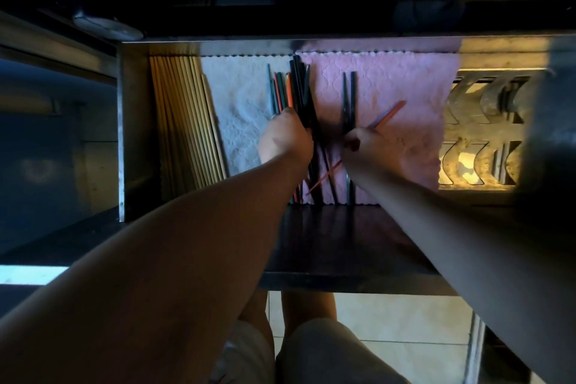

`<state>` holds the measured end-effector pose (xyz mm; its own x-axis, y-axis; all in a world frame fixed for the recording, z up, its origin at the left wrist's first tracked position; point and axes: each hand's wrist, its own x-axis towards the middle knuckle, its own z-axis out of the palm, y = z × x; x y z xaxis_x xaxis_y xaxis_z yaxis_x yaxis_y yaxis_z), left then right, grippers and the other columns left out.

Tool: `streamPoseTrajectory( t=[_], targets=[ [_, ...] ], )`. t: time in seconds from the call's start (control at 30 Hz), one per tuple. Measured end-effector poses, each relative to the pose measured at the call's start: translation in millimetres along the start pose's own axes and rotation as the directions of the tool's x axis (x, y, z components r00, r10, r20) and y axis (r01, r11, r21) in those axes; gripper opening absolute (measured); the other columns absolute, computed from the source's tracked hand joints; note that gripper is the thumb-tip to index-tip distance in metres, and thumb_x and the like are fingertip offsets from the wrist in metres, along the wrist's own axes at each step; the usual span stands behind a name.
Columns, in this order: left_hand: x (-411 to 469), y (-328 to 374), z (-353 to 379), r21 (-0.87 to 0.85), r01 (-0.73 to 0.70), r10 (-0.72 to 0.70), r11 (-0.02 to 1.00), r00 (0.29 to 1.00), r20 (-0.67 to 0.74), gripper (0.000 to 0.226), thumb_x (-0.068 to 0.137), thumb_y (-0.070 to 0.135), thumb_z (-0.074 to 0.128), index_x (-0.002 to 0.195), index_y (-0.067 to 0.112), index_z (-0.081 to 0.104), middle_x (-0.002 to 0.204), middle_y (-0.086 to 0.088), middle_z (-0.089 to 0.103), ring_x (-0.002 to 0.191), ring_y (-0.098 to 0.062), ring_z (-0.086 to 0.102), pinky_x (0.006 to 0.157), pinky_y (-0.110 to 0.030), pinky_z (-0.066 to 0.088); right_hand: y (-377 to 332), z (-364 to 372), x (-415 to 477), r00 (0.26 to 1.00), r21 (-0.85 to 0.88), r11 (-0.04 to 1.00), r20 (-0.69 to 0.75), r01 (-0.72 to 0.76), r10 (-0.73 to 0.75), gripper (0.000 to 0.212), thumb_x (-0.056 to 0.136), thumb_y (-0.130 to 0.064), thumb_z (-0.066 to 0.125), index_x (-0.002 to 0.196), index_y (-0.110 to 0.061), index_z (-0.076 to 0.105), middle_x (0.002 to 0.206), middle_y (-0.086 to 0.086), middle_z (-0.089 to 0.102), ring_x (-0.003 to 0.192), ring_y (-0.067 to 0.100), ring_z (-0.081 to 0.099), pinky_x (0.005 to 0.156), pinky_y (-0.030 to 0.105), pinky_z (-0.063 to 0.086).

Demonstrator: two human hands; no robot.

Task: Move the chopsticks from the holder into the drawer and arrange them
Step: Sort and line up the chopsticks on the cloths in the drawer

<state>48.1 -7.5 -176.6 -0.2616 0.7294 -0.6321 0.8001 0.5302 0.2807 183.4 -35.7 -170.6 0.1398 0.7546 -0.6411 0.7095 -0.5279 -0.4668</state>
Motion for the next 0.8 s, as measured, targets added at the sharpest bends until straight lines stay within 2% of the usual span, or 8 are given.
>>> streamPoseTrajectory(
  t=[0.13,0.2,0.27,0.4,0.53,0.63,0.7,0.8],
  targets=[
    [6.2,5.5,1.3,-0.034,0.085,-0.084,0.996,0.996,0.030,0.023,0.087,0.024,0.063,0.102,0.006,0.065,0.097,-0.013,0.068,0.094,-0.034,0.067,0.068,-0.036,0.048,0.6,-3.4,2.3,1.000,0.003,1.000,0.007,-0.013,0.013,0.019,0.082,-0.014,0.051,0.094,-0.018,0.065,0.098,0.003,0.061,0.086,0.017,0.055,0.066,0.022,0.037],
    [7.1,6.0,-1.7,-0.068,0.105,-0.101,0.992,0.993,0.055,0.021,0.085,0.022,0.060,0.094,0.004,0.067,0.086,-0.013,0.065,0.088,-0.035,0.067,0.063,-0.033,0.046,0.6,-5.7,2.3,1.000,0.013,1.000,0.014,-0.018,0.018,0.021,0.082,-0.013,0.051,0.096,-0.018,0.065,0.102,0.003,0.060,0.088,0.016,0.054,0.069,0.022,0.037],
    [5.6,4.6,-5.1,-0.109,0.126,-0.117,0.986,0.990,0.083,0.022,0.086,0.020,0.057,0.095,0.003,0.067,0.082,-0.011,0.062,0.083,-0.032,0.064,0.062,-0.031,0.042,-0.2,-8.2,1.3,1.000,0.003,1.000,0.017,-0.018,0.018,0.022,0.082,-0.014,0.051,0.099,-0.019,0.065,0.106,0.003,0.059,0.090,0.015,0.052,0.073,0.021,0.035],
    [3.1,-0.7,-9.4,-0.214,0.141,-0.134,0.967,0.990,0.045,0.025,0.092,0.024,0.050,0.103,0.007,0.066,0.089,-0.008,0.063,0.086,-0.028,0.062,0.068,-0.030,0.045,-1.8,-11.1,1.8,0.999,-0.067,0.997,-0.041,-0.028,0.025,0.024,0.083,-0.021,0.053,0.105,-0.021,0.065,0.113,0.004,0.059,0.105,0.025,0.056,0.080,0.026,0.038],
    [-0.8,-5.8,-13.9,-0.287,0.150,-0.162,0.946,0.987,-0.018,0.022,0.097,0.023,0.042,0.109,0.012,0.057,0.093,-0.006,0.056,0.084,-0.026,0.053,0.069,-0.031,0.039,-9.1,-12.2,3.9,0.994,-0.154,0.988,-0.108,-0.011,-0.006,0.023,0.082,-0.027,0.059,0.104,-0.021,0.062,0.113,0.005,0.060,0.107,0.031,0.054,0.087,0.036,0.044],
    [-2.0,-9.0,-12.6,-0.391,0.184,-0.200,0.902,0.980,0.001,0.016,0.098,0.023,0.040,0.105,0.018,0.053,0.101,-0.010,0.064,0.091,-0.031,0.061,0.071,-0.035,0.048,-16.2,-13.8,8.4,0.994,-0.212,0.977,-0.110,-0.006,-0.018,0.019,0.084,-0.028,0.060,0.101,-0.019,0.060,0.109,0.006,0.062,0.104,0.032,0.055,0.086,0.039,0.046],
    [-3.8,-8.2,-11.4,-0.445,0.211,-0.230,0.870,0.973,0.012,0.013,0.098,0.024,0.042,0.104,0.021,0.053,0.104,-0.010,0.066,0.093,-0.032,0.063,0.076,-0.038,0.051,-21.4,-18.3,8.7,0.997,-0.246,0.969,-0.072,-0.019,0.002,0.020,0.087,-0.026,0.056,0.103,-0.016,0.061,0.113,0.011,0.060,0.108,0.034,0.054,0.089,0.040,0.043],
    [-7.9,-4.1,-10.0,-0.495,0.245,-0.287,0.833,0.958,-0.008,0.020,0.096,0.019,0.045,0.109,0.014,0.058,0.098,-0.006,0.063,0.091,-0.028,0.060,0.071,-0.030,0.043,-31.9,-31.7,0.8,0.998,-0.331,0.943,-0.061,-0.039,0.019,0.035,0.094,-0.021,0.052,0.125,-0.006,0.053,0.137,0.022,0.045,0.128,0.038,0.038,0.101,0.041,0.027]
  ],
)
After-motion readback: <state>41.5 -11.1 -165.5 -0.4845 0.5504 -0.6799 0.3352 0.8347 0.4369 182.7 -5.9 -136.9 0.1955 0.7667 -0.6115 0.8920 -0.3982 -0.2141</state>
